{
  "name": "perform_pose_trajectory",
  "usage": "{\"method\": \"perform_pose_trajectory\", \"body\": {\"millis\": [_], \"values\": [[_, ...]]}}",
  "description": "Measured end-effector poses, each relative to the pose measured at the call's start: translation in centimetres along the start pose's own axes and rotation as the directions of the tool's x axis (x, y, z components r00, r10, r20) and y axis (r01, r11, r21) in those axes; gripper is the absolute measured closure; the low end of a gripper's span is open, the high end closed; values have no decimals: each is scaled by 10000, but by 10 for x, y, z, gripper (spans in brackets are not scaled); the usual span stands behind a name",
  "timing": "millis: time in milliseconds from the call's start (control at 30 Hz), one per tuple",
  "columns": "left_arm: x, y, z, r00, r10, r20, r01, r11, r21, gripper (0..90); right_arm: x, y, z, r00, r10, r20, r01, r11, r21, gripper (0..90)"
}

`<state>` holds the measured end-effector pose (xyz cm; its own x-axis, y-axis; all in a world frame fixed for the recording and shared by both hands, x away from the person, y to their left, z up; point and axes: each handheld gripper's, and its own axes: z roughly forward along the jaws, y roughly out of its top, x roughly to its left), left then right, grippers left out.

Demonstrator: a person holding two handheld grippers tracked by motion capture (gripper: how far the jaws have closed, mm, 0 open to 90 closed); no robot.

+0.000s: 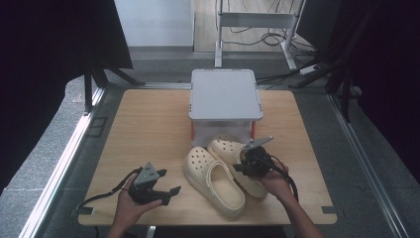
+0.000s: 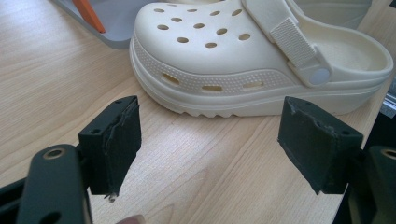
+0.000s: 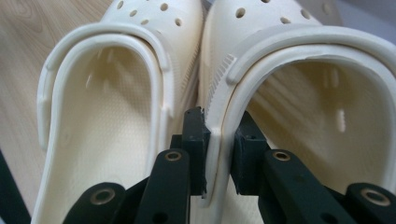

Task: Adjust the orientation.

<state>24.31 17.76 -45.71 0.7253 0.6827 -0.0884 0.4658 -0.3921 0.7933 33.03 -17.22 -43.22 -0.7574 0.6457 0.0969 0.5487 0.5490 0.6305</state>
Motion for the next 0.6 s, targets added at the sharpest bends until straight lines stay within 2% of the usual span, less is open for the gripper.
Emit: {"method": "perform_pose_trajectory", "body": {"millis": [333, 433, 533, 600], "values": [[0, 0, 0, 10000, 11, 40, -11, 10000, 4, 219, 7, 7, 13, 9997, -64, -215, 69, 9997, 225, 756], [0, 0, 0, 10000, -2, 24, 2, 10000, -29, 219, 7, 7, 12, 9999, -38, -157, 41, 9999, 159, 724], [0, 0, 0, 10000, 2, 30, -2, 10000, -14, 219, 8, 7, 8, 9990, 66, -453, -62, 9999, 87, 692], [0, 0, 0, 10000, 6, 54, -6, 10000, 1, 219, 9, 7, 7, 9993, 48, -383, -44, 10000, 86, 672]]}}
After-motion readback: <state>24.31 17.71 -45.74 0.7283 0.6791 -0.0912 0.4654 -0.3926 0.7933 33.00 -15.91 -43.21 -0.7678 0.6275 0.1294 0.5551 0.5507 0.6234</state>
